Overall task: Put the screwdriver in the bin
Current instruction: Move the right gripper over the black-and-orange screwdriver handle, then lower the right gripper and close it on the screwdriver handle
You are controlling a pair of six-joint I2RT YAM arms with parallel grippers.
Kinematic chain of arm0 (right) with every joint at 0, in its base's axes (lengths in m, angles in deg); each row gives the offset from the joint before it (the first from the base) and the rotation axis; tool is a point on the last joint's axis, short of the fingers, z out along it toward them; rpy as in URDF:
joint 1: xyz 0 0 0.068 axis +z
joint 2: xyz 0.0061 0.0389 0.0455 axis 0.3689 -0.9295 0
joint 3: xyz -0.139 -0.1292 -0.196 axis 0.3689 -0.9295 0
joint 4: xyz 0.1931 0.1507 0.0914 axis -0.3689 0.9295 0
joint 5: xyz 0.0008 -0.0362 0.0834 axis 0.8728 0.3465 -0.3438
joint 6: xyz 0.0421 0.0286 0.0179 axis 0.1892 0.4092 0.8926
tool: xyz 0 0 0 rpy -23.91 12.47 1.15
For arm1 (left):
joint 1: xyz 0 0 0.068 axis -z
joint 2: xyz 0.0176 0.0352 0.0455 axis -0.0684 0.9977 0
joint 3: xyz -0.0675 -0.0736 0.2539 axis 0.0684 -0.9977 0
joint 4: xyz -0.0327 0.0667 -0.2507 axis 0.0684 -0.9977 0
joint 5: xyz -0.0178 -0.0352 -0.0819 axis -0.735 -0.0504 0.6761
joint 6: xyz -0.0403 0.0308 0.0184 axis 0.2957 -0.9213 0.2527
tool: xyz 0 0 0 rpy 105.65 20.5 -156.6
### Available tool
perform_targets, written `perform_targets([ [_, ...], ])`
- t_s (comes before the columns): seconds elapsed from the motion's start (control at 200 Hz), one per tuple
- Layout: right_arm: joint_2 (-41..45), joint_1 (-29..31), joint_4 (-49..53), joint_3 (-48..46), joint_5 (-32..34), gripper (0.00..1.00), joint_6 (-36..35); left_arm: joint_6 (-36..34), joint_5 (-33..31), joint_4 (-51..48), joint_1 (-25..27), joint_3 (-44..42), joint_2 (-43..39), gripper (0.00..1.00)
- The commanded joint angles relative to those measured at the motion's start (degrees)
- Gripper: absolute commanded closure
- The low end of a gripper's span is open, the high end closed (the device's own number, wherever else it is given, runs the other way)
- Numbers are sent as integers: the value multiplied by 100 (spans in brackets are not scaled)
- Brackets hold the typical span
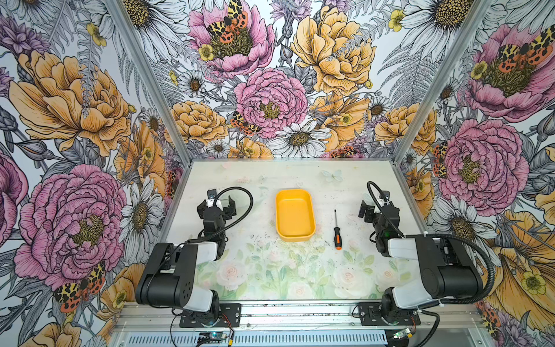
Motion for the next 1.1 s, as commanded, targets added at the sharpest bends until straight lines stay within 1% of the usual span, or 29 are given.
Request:
perform_targets([
  [0.0, 829, 79, 1695, 781, 88, 1, 229, -289, 435, -1783, 263, 787, -797, 1],
  [0.035, 999, 116, 2201, 979, -68, 1, 302, -205, 852, -2115, 279, 951, -916, 1],
  [0.085, 1184, 192, 2933, 1276, -301, 1, 433, -30, 1168, -2406, 314, 1094, -996, 1],
  [0.195, 1275, 414, 4572, 1919, -1060, 1, 743, 431, 1744, -2469, 345, 1097, -1031, 1],
  [0.3, 1246, 833, 5375, 2022, -1485, 3, 1088, 939, 2198, -2651, 345, 1127, -936, 1],
  [0.385, 1274, 1228, 5637, 1853, -1498, 4, 1417, 1297, 2546, -3007, 345, 1303, -788, 1],
  [0.47, 1261, 1479, 5852, 1703, -1504, 7, 1724, 1564, 2870, -3196, 360, 1410, -635, 1],
  [0.635, 1213, 1901, 6247, 1515, -1357, 12, 2021, 1958, 3017, -3288, 372, 1303, -546, 1],
  [0.725, 1128, 2020, 6432, 1486, -1343, 12, 2112, 2013, 2936, -3428, 371, 1242, -605, 1],
  [0.825, 920, 2211, 6463, 1490, -1380, 15, 2181, 1895, 2886, -3771, 356, 1325, -587, 1],
  [0.96, 596, 2528, 6463, 1533, -1144, 17, 2288, 1795, 2858, -3990, 356, 1380, -581, 1],
  [1.095, 298, 2687, 6463, 1596, -986, 20, 2369, 1777, 2863, -4000, 363, 1345, -610, 1],
])
